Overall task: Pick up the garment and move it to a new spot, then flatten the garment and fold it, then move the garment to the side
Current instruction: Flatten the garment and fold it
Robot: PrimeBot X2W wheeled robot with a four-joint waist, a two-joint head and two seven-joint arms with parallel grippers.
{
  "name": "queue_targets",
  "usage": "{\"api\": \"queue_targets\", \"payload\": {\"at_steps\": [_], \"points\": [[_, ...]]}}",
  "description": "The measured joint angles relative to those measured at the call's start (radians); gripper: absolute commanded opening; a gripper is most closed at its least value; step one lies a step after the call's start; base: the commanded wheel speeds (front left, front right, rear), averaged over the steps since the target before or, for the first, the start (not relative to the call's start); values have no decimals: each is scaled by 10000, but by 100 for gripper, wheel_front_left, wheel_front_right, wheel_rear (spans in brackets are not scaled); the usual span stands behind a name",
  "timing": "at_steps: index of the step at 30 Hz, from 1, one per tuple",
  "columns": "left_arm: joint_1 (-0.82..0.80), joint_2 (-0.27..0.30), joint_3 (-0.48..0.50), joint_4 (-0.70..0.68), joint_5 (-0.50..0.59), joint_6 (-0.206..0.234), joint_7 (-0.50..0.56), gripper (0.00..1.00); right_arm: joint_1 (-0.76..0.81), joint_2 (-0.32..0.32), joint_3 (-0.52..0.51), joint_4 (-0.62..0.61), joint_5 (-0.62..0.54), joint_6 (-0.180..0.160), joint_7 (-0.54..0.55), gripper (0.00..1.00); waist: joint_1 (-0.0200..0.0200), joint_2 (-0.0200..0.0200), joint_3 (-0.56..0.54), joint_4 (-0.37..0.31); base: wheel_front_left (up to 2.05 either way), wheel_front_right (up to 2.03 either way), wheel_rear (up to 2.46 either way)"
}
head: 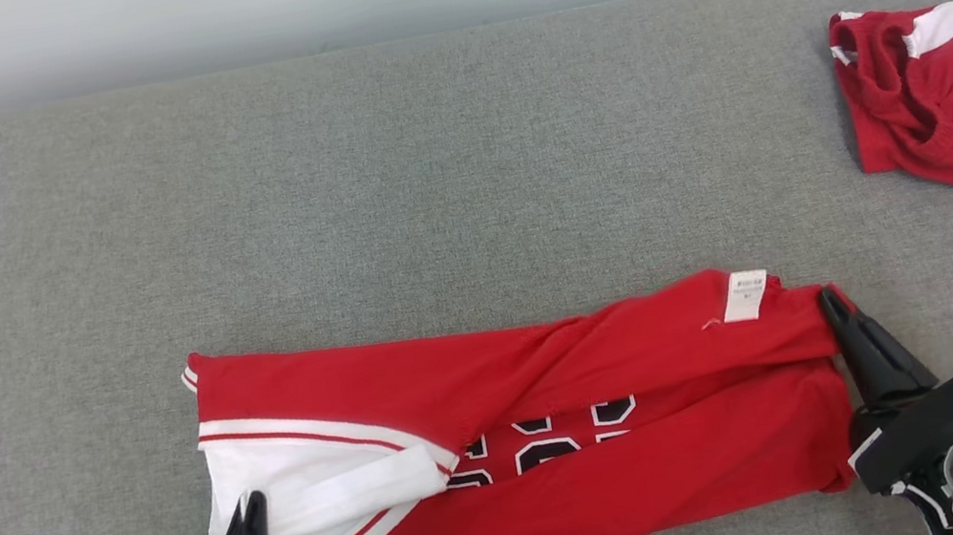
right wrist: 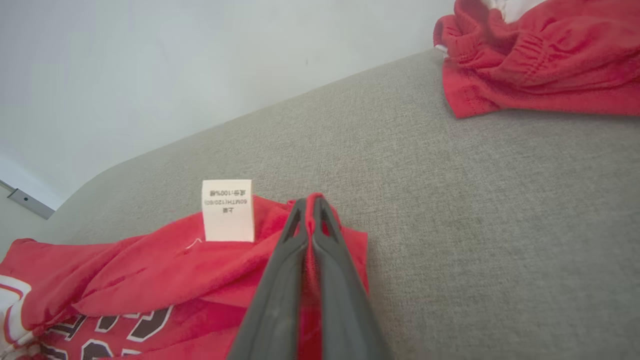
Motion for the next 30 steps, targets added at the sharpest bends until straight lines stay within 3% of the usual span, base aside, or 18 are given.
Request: {"api": "queue_targets", "payload": {"at_steps": [5,6,7,8,9,10,25,30], "points": [[173,-343,295,637,393,-224,-2,0,7,13,165,215,-4,0,0,0,0,0,-47,-23,0,0,0],[182,-424,357,767,395,-259,-2,0,9,15,171,267,-4,0,0,28,0,0,-74,-27,0,0,0],[187,-481,405,930,426,-332,-2,0,8,29,163,293,-21,0,0,49,0,0,-101,-32,0,0,0],[208,-523,458,1034,520,-349,-2,36,8,40,138,307,-102,0,0,100,0,0,-126,-34,0,0,0],[224,-587,545,1089,648,-380,-2,82,9,54,117,332,-136,0,0,100,0,0,-150,-32,0,0,0],[237,-667,627,1106,721,-410,-2,100,14,86,65,339,-163,0,0,100,0,0,-173,-28,0,0,0],[805,-1747,2429,360,2265,-437,-2,100,564,589,-1221,-571,-1300,0,2,100,0,0,-549,227,0,0,0],[1011,-2079,2807,303,2635,-669,-2,100,770,585,-1452,-642,-1421,0,0,100,0,0,-755,330,0,0,0]]}}
